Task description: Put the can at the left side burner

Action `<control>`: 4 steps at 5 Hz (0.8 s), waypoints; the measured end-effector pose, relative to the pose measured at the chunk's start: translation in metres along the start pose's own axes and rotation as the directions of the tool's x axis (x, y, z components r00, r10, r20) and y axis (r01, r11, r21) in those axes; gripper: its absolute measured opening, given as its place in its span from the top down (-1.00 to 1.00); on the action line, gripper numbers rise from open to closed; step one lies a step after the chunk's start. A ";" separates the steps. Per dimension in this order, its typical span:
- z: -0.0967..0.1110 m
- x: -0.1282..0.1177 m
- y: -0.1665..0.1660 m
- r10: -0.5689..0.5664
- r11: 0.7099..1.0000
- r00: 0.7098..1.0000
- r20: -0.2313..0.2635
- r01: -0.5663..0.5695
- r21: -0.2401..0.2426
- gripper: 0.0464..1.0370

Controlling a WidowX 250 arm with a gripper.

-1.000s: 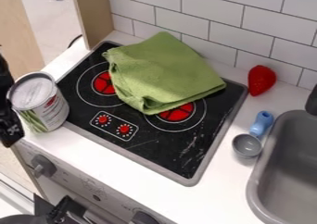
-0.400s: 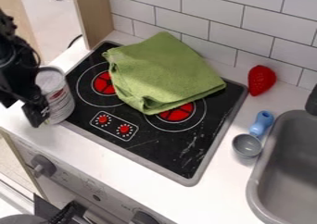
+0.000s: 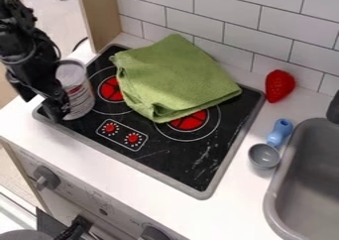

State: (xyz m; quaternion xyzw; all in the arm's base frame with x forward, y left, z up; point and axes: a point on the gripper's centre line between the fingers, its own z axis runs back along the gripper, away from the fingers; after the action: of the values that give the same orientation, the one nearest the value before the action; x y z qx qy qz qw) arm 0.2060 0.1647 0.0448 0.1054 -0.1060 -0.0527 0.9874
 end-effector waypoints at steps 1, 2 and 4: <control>-0.003 0.008 0.001 -0.001 1.000 1.000 -0.003 0.001 0.000 -0.92; -0.004 0.010 0.000 -0.018 1.000 1.000 0.008 0.018 -0.001 -0.92; -0.007 0.022 0.000 -0.045 0.999 0.995 0.091 0.046 -0.010 -0.92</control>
State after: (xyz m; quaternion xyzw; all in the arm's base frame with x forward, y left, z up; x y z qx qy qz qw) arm 0.2288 0.1629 0.0420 0.0992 -0.1479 -0.0806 0.9807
